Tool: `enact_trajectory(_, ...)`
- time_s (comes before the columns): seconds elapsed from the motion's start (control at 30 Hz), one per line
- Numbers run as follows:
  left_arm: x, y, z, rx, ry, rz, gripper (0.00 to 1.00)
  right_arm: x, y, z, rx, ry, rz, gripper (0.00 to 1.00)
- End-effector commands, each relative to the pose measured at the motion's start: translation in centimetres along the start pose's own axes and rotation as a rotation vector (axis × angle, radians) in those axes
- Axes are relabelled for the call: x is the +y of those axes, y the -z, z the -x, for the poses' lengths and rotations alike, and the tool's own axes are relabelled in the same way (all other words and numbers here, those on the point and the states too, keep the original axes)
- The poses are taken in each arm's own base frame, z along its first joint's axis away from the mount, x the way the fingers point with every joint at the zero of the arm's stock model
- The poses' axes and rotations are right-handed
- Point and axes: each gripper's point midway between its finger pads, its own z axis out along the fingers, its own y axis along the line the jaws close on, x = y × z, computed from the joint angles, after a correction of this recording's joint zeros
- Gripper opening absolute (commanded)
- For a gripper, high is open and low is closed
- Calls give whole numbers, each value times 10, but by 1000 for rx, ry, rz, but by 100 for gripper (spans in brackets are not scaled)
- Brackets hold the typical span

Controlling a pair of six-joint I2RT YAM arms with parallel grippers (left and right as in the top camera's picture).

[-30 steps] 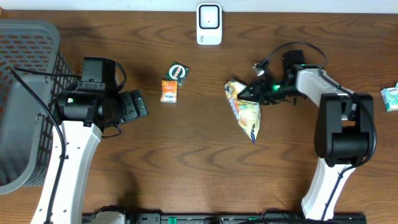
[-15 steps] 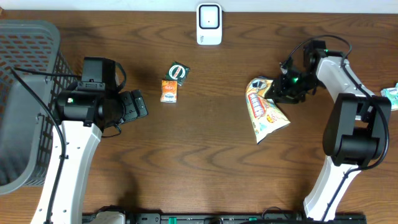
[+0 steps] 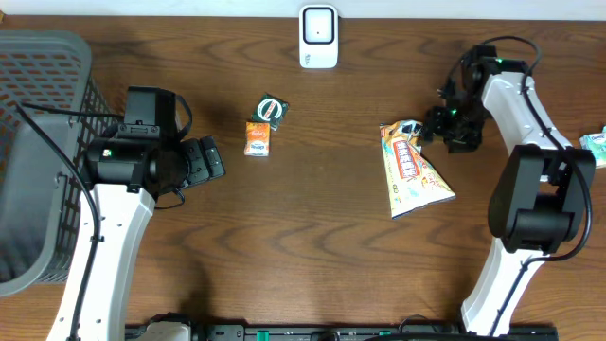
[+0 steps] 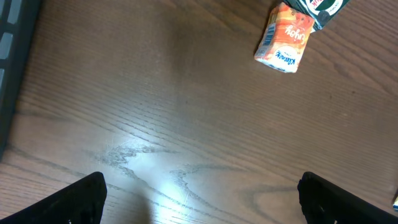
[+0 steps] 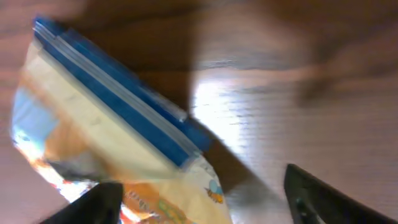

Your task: Scan the item barcode

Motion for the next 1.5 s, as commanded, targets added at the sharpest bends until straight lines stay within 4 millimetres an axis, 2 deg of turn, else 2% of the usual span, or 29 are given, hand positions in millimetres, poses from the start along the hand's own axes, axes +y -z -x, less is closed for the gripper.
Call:
enact_trajectory(0.0,2,0,0,2,3,6,98,17,-2,2,1,74,21,93)
enact_trajectory(0.17,2,0,0,2,3,6,98,21,-3,2,-1,158,19,98)
enact_trajectory(0.33,2,0,0,2,3,6,98,13,0,9,-29,136,50,99)
enact_trajectory(0.57,2,0,0,2,3,6,98,30,16,13,-71,208,333,99)
enact_trajectory(0.77,2,0,0,2,3,6,98,36,23,13,-99,230,457,99)
enact_trajectory(0.93,2,0,0,2,3,6,98,37,14,8,-88,233,473,99)
enact_trajectory(1.03,2,0,0,2,3,6,98,35,1,3,-79,228,475,99)
enact_trajectory(1.3,2,0,0,2,3,6,98,41,-35,-11,-78,192,543,86)
enact_trajectory(1.43,2,0,0,2,3,6,98,46,-45,-14,-72,175,545,73)
enact_trajectory(1.47,2,0,0,2,3,6,98,48,-45,-15,-71,181,546,67)
